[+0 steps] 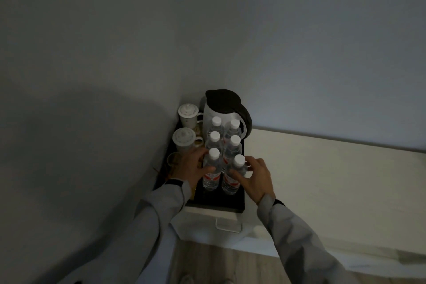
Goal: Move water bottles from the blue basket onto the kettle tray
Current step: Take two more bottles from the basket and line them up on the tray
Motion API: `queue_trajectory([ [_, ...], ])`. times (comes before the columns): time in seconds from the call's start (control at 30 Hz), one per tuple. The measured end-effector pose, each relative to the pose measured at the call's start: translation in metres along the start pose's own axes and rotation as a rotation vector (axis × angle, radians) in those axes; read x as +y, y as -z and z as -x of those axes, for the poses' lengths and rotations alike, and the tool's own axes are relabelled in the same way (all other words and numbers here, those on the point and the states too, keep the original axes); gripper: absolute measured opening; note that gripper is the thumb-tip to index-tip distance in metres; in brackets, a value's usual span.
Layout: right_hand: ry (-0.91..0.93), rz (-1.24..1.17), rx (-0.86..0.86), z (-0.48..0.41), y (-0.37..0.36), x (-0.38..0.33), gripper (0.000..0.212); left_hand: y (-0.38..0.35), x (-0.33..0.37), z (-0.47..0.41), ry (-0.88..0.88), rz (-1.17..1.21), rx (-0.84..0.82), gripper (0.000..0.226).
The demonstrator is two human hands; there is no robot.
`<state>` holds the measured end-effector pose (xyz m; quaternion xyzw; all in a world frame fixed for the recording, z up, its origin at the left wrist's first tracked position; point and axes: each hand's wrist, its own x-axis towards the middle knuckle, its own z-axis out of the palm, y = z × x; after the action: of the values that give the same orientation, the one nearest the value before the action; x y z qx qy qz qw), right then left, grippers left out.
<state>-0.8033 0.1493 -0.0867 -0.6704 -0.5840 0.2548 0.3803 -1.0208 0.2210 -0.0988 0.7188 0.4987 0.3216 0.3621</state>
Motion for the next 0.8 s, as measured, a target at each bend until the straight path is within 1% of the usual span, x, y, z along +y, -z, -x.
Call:
queue_trajectory([
  [0.2,0.091,0.031,-0.053,-0.011,0.002,0.001,0.042,0.001,0.001,-0.001,0.021,0.023,-0.023,0.050],
  [0.43,0.214,-0.007,-0.097,-0.016,0.004,0.009,0.041,0.001,0.000,-0.001,0.030,-0.002,-0.024,0.051],
  [0.53,0.214,-0.037,-0.083,-0.019,0.000,0.010,0.040,0.001,-0.002,-0.002,0.023,-0.012,-0.026,0.052],
  [0.67,0.188,-0.085,-0.020,-0.016,-0.005,0.011,0.041,0.002,-0.001,-0.001,0.022,-0.016,-0.022,0.052],
  [0.8,0.169,-0.070,-0.031,-0.018,-0.006,0.010,0.042,0.000,0.000,0.000,0.020,-0.020,-0.001,0.054],
])
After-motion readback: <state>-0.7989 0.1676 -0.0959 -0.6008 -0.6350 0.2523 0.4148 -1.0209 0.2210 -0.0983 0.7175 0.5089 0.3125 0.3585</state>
